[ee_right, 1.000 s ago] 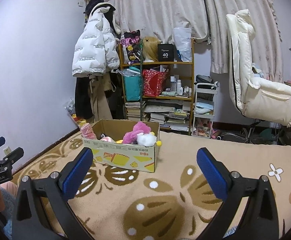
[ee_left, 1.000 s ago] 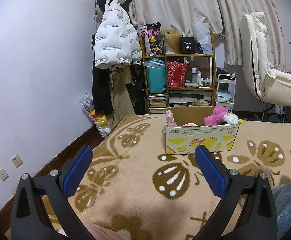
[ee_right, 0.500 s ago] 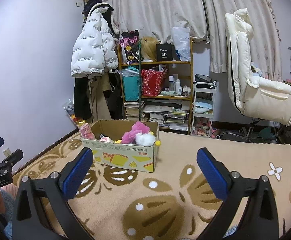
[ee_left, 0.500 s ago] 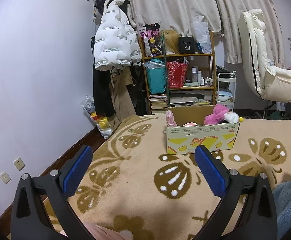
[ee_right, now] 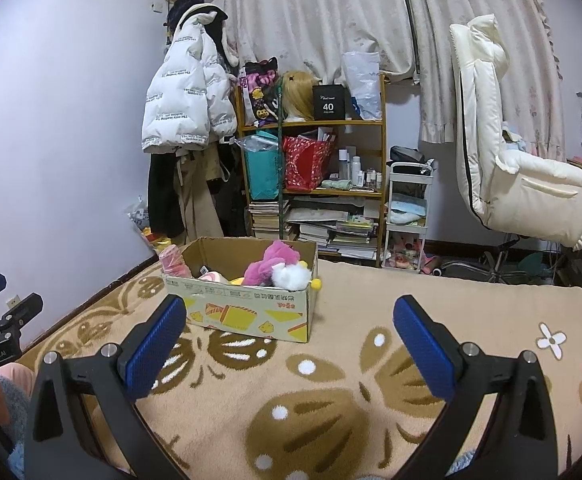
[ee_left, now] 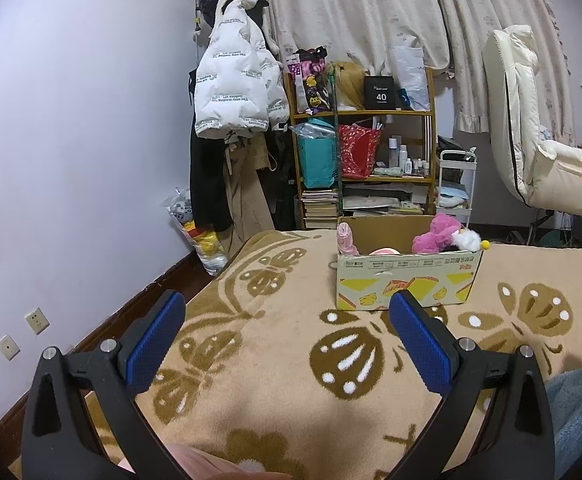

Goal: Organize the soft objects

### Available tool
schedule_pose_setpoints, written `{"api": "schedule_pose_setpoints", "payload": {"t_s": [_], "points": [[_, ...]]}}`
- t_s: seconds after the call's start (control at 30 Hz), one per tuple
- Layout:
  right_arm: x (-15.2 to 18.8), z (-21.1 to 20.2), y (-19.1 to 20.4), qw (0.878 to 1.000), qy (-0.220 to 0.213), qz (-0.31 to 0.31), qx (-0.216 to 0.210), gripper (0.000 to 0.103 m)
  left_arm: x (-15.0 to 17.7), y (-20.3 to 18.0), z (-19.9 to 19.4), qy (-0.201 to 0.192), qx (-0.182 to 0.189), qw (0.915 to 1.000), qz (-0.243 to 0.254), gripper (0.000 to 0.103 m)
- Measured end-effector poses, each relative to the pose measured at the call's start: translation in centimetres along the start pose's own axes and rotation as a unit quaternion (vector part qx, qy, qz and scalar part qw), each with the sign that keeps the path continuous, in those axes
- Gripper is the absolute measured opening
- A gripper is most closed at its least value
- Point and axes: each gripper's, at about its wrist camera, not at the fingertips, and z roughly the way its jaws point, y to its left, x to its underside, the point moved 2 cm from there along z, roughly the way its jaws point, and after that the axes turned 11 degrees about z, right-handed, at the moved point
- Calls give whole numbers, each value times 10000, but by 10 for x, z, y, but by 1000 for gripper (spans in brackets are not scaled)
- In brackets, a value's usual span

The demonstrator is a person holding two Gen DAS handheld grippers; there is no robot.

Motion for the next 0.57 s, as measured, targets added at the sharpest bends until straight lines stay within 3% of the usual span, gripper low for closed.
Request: {"api": "schedule_pose_setpoints", "payload": {"t_s": [0.57], "points": [[0, 2, 0, 10000, 25, -41, -33, 103, 1, 1, 4, 81, 125, 9999, -63, 101]]}}
